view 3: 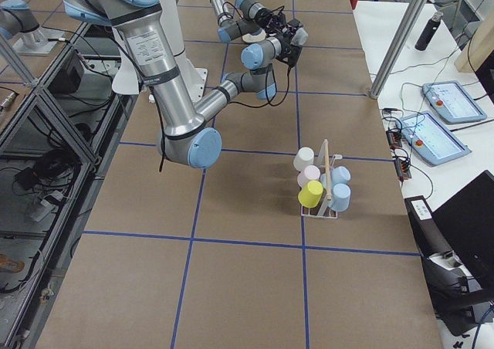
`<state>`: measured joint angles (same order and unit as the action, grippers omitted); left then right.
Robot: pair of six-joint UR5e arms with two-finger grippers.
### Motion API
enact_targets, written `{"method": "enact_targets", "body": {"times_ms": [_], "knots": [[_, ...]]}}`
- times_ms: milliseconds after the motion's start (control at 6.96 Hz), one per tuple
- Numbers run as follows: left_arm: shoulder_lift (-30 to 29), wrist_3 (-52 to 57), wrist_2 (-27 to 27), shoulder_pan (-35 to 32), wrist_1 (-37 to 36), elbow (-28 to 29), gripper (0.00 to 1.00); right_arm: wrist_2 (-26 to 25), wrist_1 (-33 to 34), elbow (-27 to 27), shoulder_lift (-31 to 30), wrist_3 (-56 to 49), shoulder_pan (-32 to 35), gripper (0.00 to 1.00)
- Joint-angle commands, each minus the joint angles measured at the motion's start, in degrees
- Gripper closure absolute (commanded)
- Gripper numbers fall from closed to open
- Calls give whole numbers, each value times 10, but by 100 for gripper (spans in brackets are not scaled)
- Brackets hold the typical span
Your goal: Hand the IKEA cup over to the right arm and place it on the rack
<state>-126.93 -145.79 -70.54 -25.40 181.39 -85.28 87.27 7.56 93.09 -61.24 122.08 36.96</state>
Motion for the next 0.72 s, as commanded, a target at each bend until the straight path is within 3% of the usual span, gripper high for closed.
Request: {"method": "enact_targets", "body": {"times_ms": [0,575], "knots": [[-6,1,1,3,0,0,100,-3,0,-4,1,0,0,0],[-7,0,1,9,-1,1,100,-4,1,-8,4,0,0,4]]}}
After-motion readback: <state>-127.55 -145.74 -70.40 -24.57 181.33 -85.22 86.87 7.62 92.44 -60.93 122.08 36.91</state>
